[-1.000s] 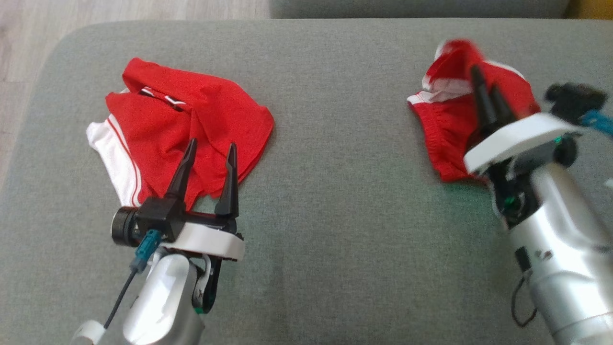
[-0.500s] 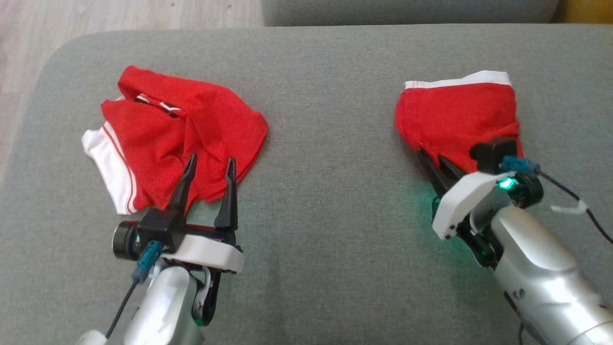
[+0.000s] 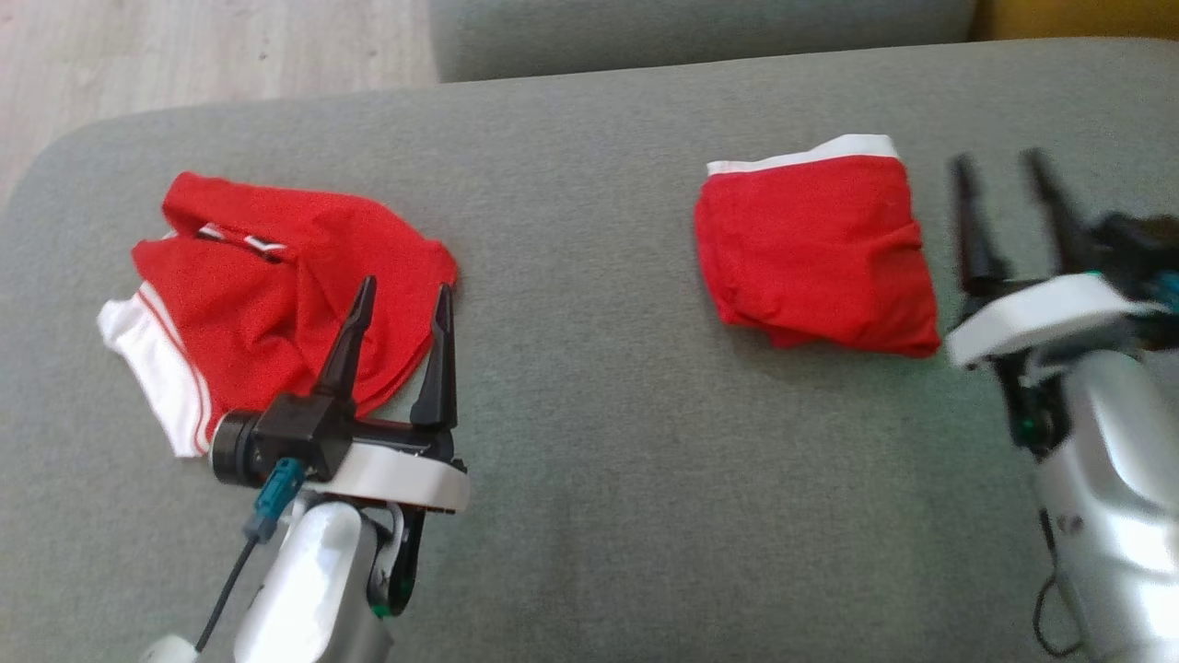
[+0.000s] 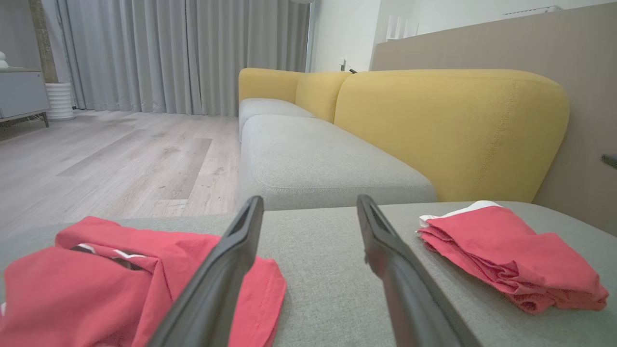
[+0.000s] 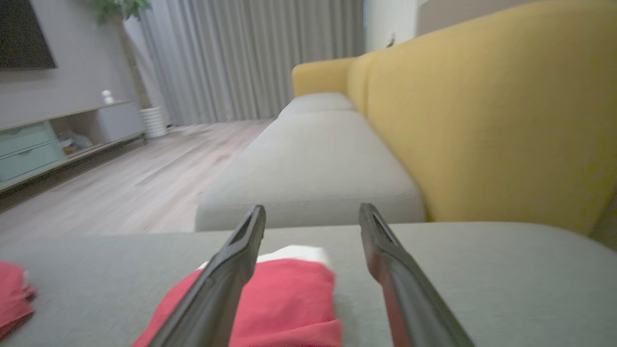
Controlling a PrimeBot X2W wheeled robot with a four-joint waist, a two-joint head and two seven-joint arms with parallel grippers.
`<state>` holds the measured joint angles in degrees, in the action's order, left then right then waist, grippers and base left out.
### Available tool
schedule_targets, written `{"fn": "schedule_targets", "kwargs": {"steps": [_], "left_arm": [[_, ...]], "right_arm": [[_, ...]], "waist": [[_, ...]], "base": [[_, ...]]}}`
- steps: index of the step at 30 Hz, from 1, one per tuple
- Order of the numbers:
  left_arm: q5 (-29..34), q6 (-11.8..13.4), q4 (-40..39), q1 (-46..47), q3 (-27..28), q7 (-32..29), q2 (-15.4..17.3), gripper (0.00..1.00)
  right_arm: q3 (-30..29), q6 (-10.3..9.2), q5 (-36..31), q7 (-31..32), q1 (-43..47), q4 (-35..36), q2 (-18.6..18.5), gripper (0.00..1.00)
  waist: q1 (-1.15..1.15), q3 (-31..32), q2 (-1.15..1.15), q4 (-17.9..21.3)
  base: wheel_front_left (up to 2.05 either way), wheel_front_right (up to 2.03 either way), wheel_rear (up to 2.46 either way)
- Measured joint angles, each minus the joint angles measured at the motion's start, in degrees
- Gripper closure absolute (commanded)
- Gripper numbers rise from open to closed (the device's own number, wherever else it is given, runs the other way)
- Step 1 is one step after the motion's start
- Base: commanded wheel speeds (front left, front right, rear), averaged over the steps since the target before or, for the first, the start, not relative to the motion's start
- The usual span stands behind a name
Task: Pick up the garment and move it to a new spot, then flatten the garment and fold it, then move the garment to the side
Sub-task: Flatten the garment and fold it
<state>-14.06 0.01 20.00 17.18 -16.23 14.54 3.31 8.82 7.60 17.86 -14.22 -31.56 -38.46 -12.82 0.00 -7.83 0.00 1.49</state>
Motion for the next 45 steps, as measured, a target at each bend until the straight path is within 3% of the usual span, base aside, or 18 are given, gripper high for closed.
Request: {"fn": "schedule_targets", "kwargs": {"steps": [4, 9, 16, 18, 28, 36, 40, 45], "left_arm": [[0.0, 0.0, -1.0, -0.4, 0.6, 0.0, -0.1, 0.0], [0.6, 0.0, -1.7, -2.0, 1.1, 0.0, -0.2, 0.0], [1.1, -0.5, -1.7, -2.1, 1.2, 0.0, -0.3, 0.0], [1.1, -0.6, -1.7, -2.1, 1.1, 0.0, -0.4, 0.0], [1.7, -1.0, -1.7, 2.4, -0.5, 0.0, -0.5, 0.0], [1.3, -1.0, -1.4, 4.2, -1.3, 0.0, -0.6, 0.0], [0.4, -0.5, -0.8, 4.4, -2.1, 0.0, -0.7, 0.0], [0.4, -0.3, -0.6, 4.5, -2.3, 0.0, -0.7, 0.0]], "right_arm": [[-11.3, 0.0, -7.9, -0.3, 8.7, 10.3, 5.2, 0.0], [-13.4, 0.0, -13.1, -0.2, 18.4, 16.4, 9.4, 0.0], [-15.1, 0.0, -13.5, -0.3, 17.7, 19.8, 9.6, 0.0], [-15.0, 0.0, -13.5, -0.3, 16.8, 19.3, 9.8, 1.0], [-18.5, 0.0, -17.1, 3.5, 3.0, 10.1, 9.9, 1.0], [-22.6, 0.0, -25.6, 9.6, -6.9, -8.1, 8.2, 1.0], [-22.9, 0.0, -26.6, 5.2, -9.1, -11.0, 8.2, 1.0], [-18.3, 0.0, -25.1, 1.3, -11.2, -12.4, 8.6, 1.0]], "waist": [[0.0, 0.2, 0.0, 1.2], [0.0, -0.7, 0.0, 1.9], [0.0, -2.9, 0.0, 1.3], [0.0, -3.9, 0.0, 0.8], [-0.01, -9.8, 0.0, -3.0], [-0.02, -13.8, 0.0, -7.3], [-0.01, -13.2, 0.0, -7.6], [0.0, -12.0, 0.0, -7.2]], "base": [[0.0, 0.0, 0.0], [0.0, 0.0, 0.0], [0.0, 0.0, 0.0], [0.0, 0.0, 0.0], [0.0, 0.0, 0.0], [0.0, 0.0, 0.0], [0.0, 0.0, 0.0], [0.0, 0.0, 0.0]]}}
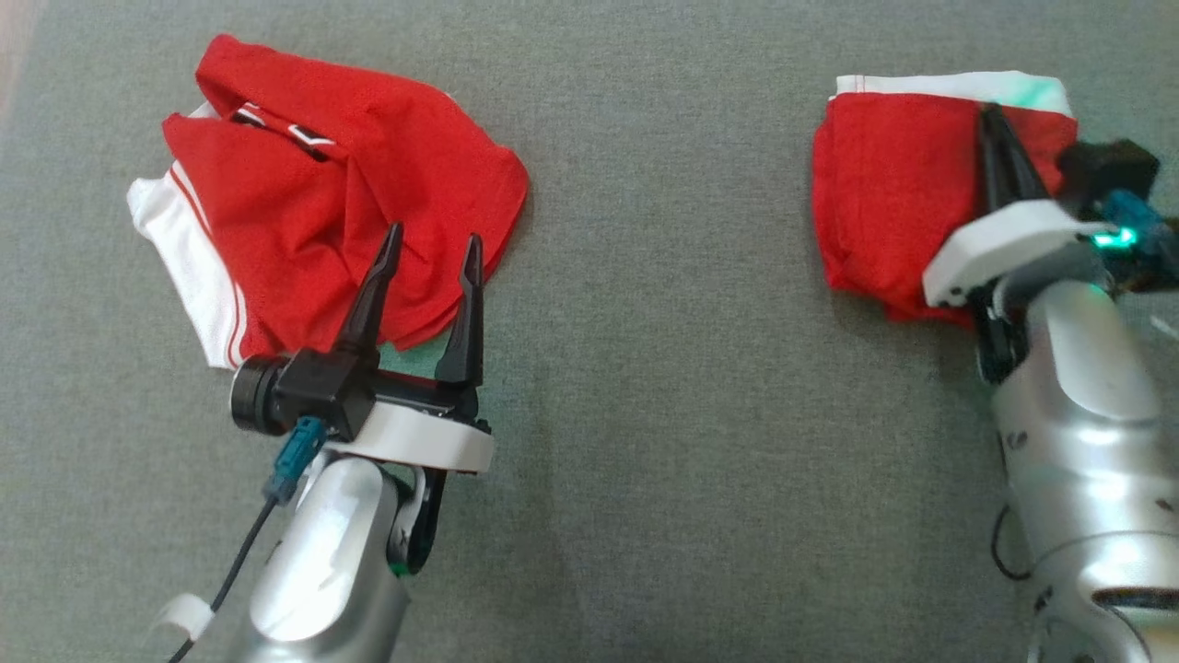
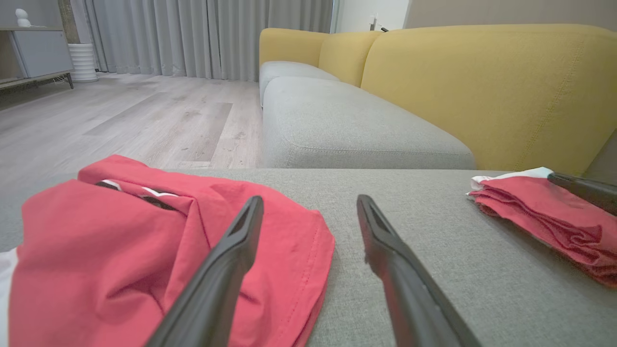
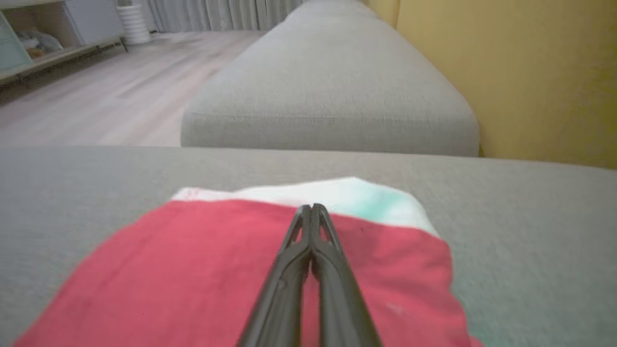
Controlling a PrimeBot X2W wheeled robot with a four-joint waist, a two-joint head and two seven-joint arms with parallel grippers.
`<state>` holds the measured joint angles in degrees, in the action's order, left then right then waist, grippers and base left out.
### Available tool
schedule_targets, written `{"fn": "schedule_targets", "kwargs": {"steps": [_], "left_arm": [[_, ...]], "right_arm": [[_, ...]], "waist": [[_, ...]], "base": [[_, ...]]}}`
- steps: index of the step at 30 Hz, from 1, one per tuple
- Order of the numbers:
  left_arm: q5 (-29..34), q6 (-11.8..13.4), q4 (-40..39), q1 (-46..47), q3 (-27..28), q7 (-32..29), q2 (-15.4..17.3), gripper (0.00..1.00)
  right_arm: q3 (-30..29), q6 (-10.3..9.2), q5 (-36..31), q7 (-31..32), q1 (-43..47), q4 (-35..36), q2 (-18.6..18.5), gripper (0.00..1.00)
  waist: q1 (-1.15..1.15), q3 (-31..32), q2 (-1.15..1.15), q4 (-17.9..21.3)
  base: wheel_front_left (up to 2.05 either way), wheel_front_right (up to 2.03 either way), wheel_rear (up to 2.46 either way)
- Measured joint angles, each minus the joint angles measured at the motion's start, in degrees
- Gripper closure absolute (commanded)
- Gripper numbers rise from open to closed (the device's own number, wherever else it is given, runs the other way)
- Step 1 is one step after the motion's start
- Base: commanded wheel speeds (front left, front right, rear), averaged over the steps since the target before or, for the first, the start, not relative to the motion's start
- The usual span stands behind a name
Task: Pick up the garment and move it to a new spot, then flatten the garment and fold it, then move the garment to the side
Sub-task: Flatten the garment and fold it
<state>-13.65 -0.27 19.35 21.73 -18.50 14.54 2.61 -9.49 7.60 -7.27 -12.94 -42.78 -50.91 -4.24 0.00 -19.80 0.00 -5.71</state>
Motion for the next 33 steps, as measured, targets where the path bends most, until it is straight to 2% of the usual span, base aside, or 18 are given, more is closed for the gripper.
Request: {"fn": "schedule_targets", "kwargs": {"steps": [11, 17, 20, 27, 28, 29, 33], "left_arm": [[-0.6, 0.3, 0.0, 0.2, -0.6, 0.0, 0.0, 0.0], [-0.5, 0.3, 0.3, 0.2, 0.0, 0.0, 0.0, 0.0], [-0.5, 0.3, 0.3, 0.1, 0.3, 0.0, 0.0, 0.0], [-0.4, 0.3, 0.3, -2.1, 1.9, 0.0, 0.0, 0.0], [-0.4, 0.3, 0.4, -2.5, 1.9, 0.0, 0.0, 0.0], [-0.4, 0.3, 0.6, -2.7, 1.9, 0.0, -0.1, 0.0], [-0.4, 0.3, 0.7, -3.7, 2.4, 0.0, -0.1, 0.0]], "right_arm": [[16.2, -0.07, 5.7, -0.3, -2.7, -9.6, -0.3, 1.0], [18.7, -0.07, 9.3, -1.0, -2.9, -10.7, -0.1, 1.0], [18.0, -0.07, 11.0, -1.3, -0.2, -7.2, 0.3, 1.0], [9.7, -0.07, 13.4, -1.4, 9.7, 11.3, 0.3, 1.0], [8.8, -0.07, 13.4, -1.4, 11.6, 13.3, 0.3, 0.64], [8.0, -0.07, 13.6, -1.5, 13.5, 15.2, 0.3, 0.0], [6.6, -0.07, 14.5, -1.5, 20.7, 21.3, 0.4, 0.0]], "waist": [[0.0, -0.3, 0.0, -0.7], [0.0, 1.0, 0.0, 0.2], [0.0, 2.2, 0.0, 1.3], [0.01, 5.4, 0.0, 4.2], [0.0, 5.9, 0.0, 4.7], [0.0, 6.3, 0.0, 5.0], [0.01, 8.2, 0.0, 6.4]], "base": [[0.0, 0.0, 0.0], [0.0, 0.0, 0.0], [0.0, 0.0, 0.0], [0.0, 0.0, 0.0], [0.0, 0.0, 0.0], [0.0, 0.0, 0.0], [0.0, 0.0, 0.0]]}}
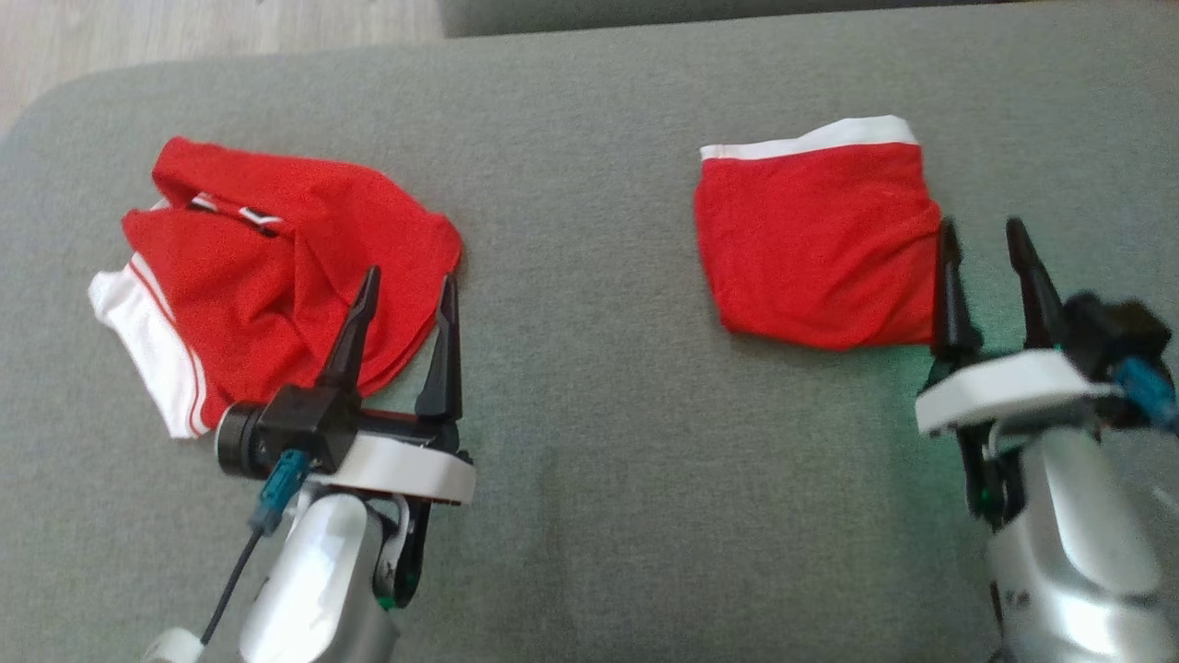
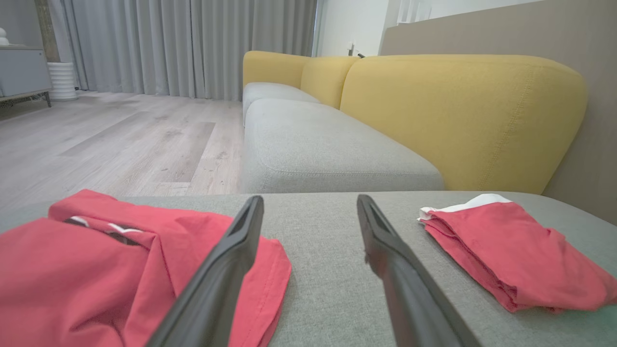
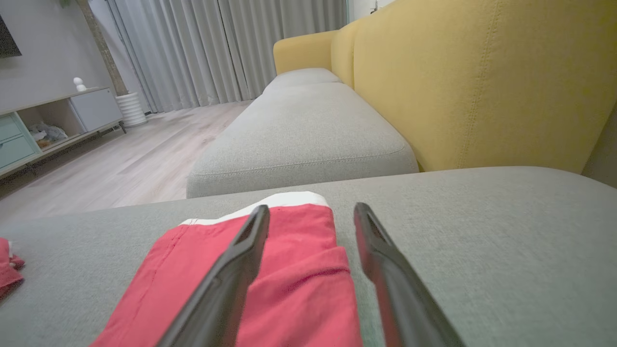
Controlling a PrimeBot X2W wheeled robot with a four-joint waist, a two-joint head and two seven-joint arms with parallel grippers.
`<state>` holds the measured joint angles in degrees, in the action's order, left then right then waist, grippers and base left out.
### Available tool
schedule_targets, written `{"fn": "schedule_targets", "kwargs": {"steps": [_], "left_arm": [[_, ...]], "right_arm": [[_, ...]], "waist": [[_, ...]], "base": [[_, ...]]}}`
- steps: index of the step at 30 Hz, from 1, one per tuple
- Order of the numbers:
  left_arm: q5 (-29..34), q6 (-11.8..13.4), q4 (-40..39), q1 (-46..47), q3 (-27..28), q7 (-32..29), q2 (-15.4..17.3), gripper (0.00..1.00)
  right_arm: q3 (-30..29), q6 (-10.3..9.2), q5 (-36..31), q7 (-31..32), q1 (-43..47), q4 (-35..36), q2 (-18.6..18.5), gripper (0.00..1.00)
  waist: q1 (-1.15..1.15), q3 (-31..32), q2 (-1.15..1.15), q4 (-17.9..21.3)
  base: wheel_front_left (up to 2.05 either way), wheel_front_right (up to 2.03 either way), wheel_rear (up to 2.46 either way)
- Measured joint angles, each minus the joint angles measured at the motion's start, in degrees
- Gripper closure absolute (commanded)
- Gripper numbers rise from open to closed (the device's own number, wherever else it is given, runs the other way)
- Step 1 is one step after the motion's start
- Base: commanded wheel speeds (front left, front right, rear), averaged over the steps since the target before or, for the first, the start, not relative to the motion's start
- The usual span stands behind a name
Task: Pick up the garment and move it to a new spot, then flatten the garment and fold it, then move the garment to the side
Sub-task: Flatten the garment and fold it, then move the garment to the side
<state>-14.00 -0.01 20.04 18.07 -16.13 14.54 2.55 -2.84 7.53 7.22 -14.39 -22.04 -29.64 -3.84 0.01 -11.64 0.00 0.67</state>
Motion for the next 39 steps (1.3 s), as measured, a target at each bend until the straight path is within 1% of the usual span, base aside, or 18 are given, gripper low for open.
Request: {"fn": "schedule_targets", "kwargs": {"steps": [4, 9, 15, 20, 25, 32, 37, 38, 39], "left_arm": [[0.5, -0.1, 0.1, -1.3, 1.1, 0.0, 0.0, 0.0], [0.5, -0.5, 0.2, -2.8, 1.4, 0.0, 0.0, 0.0], [0.5, -0.5, 0.2, -3.0, 1.1, 0.0, 0.0, 0.0], [0.5, -0.5, 0.1, -2.9, 0.6, 0.0, 0.0, 0.0], [0.5, -0.5, 0.1, -1.9, -0.3, 0.0, 0.0, 0.0], [0.4, -0.4, 0.0, 0.3, -1.0, 0.0, 0.0, 0.0], [-0.2, 0.0, 0.0, 0.6, -1.5, 0.0, 0.0, 0.0], [-0.2, 0.0, 0.0, 0.6, -1.6, 0.0, 0.0, 0.0], [-0.2, 0.0, 0.1, 0.6, -1.5, 0.0, 0.0, 0.0]], "right_arm": [[0.0, 0.0, 1.0, 0.0, 4.9, 3.9, 0.5, 0.0], [0.1, 0.0, 1.4, 0.0, 7.8, 5.4, 0.8, 0.0], [-0.7, 0.0, 1.2, 0.0, 8.0, 5.8, 0.9, 0.0], [-2.6, 0.0, -1.6, 0.7, 5.5, 4.4, 1.0, 0.0], [-6.8, 0.0, -4.4, 6.2, -2.4, -0.4, 1.0, 0.0], [-12.5, 0.0, -9.4, 14.3, -10.2, -11.9, 0.8, 0.0], [-13.0, 0.0, -9.5, 17.9, -14.7, -18.3, 0.0, 0.0], [-12.6, 0.0, -9.5, 18.6, -15.7, -19.5, -0.3, 0.12], [-12.1, 0.0, -9.5, 19.0, -16.4, -20.3, -0.5, 0.73]], "waist": [[0.0, 1.3, 0.0, 0.9], [0.0, 1.9, 0.0, 1.2], [0.0, 1.6, 0.0, 0.5], [0.0, 0.0, 0.0, -0.6], [-0.01, -2.4, 0.0, -1.9], [-0.02, -5.5, 0.0, -4.2], [-0.01, -6.5, 0.0, -5.5], [-0.02, -6.5, 0.0, -5.6], [-0.01, -6.4, 0.0, -5.6]], "base": [[0.0, 0.0, 0.0], [0.0, 0.0, 0.0], [0.0, 0.0, 0.0], [0.0, 0.0, 0.0], [0.0, 0.0, 0.0], [0.0, 0.0, 0.0], [0.0, 0.0, 0.0], [0.0, 0.0, 0.0], [0.0, 0.0, 0.0]]}}
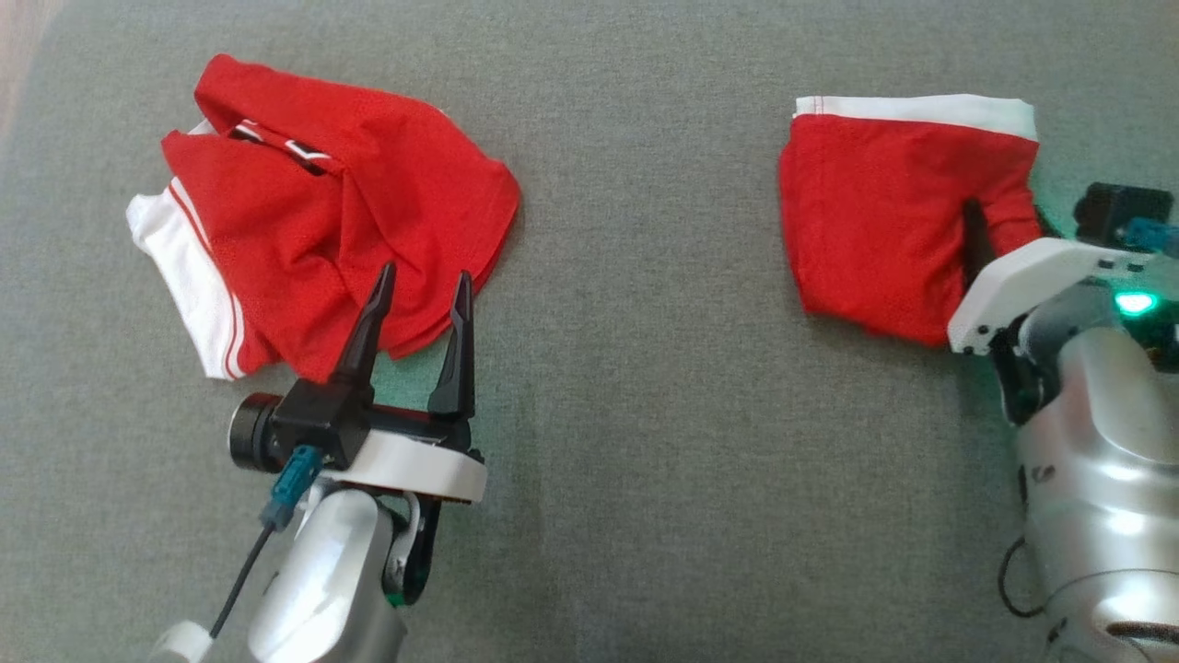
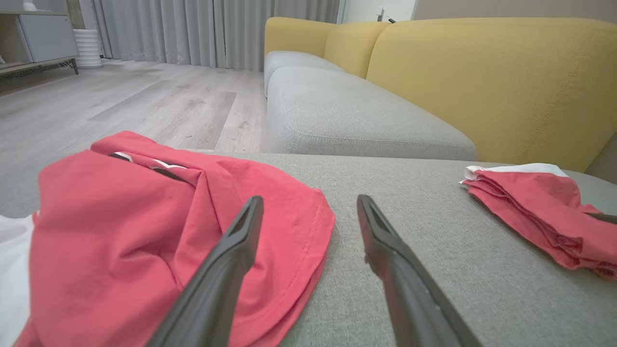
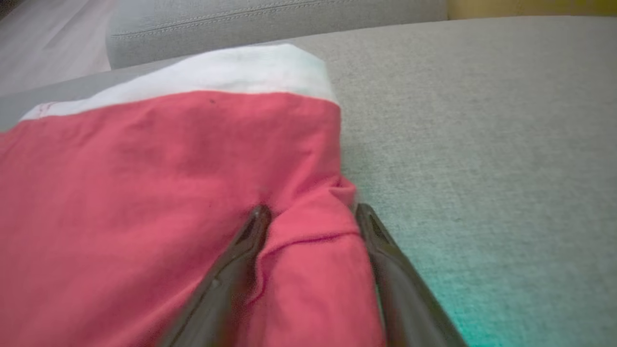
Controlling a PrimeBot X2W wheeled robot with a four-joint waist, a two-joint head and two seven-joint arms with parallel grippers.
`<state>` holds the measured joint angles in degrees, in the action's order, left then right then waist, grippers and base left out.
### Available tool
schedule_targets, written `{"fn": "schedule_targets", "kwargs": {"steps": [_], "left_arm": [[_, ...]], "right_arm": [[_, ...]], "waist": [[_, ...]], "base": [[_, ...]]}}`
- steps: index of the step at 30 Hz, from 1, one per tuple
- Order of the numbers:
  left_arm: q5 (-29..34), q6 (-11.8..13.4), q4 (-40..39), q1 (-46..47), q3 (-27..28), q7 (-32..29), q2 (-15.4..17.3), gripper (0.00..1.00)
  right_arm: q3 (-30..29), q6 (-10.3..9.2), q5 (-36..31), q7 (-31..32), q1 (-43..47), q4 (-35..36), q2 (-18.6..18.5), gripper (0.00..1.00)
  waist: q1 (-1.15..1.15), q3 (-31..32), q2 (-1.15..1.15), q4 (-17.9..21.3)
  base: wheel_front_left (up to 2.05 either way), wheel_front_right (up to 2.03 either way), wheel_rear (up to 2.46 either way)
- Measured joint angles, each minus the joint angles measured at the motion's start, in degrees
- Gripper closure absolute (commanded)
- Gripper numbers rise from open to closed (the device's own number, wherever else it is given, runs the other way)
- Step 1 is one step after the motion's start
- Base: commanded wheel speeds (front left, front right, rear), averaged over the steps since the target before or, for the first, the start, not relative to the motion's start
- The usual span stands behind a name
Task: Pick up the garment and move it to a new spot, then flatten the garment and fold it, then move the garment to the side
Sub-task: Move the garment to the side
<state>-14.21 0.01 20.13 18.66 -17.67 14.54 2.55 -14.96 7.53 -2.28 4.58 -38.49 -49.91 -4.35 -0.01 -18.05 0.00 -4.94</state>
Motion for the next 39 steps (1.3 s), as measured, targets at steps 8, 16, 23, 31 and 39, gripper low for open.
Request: {"fn": "schedule_targets", "kwargs": {"steps": [8, 16, 23, 31, 39], "left_arm": [[0.1, 0.0, 0.2, 0.0, 0.9, 0.0, 0.0, 0.0], [0.1, 0.0, -0.2, 0.0, 0.9, 0.0, 0.0, 0.0], [0.1, 0.0, -0.5, 0.6, 1.0, 0.0, 0.0, 0.0], [0.1, 0.0, -0.5, 1.8, 1.3, 0.0, 0.0, 0.0], [0.1, 0.0, -0.5, 2.3, 1.4, 0.0, 0.0, 0.0]], "right_arm": [[7.9, 0.0, -1.9, -2.6, -0.4, -2.2, -3.5, 1.0], [14.0, 0.0, -2.4, -3.3, -1.5, -2.9, -21.3, 1.0], [11.6, 0.0, -5.4, -3.6, -5.1, -5.6, -28.6, 1.0], [7.0, 0.0, -9.5, -4.0, -5.9, -7.2, -29.9, 1.0], [3.1, 0.0, -13.1, -5.3, -7.4, -7.6, -28.0, 0.0]], "waist": [[0.0, 1.6, 0.0, 1.6], [0.01, 1.3, 0.0, 3.0], [0.0, -1.4, 0.0, 1.9], [0.0, -3.0, 0.0, 1.0], [0.0, -2.9, 0.0, 1.2]], "base": [[0.0, 0.0, 0.0], [0.0, 0.0, 0.0], [0.0, 0.0, 0.0], [0.0, 0.0, 0.0], [0.0, 0.0, 0.0]]}}
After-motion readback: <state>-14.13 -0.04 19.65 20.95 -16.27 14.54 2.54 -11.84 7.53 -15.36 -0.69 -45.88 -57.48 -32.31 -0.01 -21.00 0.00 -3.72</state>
